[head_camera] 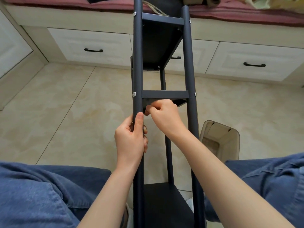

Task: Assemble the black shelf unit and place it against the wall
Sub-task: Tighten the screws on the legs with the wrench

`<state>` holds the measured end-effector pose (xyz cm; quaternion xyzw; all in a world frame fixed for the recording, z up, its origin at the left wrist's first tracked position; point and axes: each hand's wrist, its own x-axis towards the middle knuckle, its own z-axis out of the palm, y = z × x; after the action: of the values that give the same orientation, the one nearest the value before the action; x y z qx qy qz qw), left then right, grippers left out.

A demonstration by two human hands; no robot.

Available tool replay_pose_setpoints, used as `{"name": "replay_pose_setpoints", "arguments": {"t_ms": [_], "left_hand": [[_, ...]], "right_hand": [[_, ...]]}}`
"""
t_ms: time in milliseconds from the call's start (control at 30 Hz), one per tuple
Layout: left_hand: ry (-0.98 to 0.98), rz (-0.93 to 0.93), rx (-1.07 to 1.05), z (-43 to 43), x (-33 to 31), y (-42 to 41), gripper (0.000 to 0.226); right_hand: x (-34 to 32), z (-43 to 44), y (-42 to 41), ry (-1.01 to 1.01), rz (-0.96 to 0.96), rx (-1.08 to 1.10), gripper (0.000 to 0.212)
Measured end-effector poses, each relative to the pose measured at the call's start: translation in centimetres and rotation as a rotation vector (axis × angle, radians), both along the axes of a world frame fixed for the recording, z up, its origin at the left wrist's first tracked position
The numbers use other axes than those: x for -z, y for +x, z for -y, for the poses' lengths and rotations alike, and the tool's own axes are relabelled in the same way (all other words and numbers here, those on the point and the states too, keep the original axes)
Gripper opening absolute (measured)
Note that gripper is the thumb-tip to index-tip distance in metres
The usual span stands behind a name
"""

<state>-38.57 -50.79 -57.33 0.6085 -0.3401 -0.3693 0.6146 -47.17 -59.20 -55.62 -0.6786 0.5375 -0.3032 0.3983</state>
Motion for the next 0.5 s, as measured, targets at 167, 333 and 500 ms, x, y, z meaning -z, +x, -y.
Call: {"name": "replay_pose_setpoints", "arguments": {"t_ms": [167,333,500], "left_hand": [[-0.005,0.013,0.004,0.0,0.1,-0.1,0.034],[-0.003,0.034,0.008,-0.1,0.1,0.0,0.037],[-0.008,0.037,0.019,-0.2,0.1,0.1,0.035]], "right_hand": [[0.3,-0.2,-0.1,-0.059,-0.005,-0.010,0.029],[1.1,-0.1,0.2,-0.128,-0.022,-0.042,0.026],[2.0,0.5,1.1,-0.162,0.063,-0.029,0.026]]}}
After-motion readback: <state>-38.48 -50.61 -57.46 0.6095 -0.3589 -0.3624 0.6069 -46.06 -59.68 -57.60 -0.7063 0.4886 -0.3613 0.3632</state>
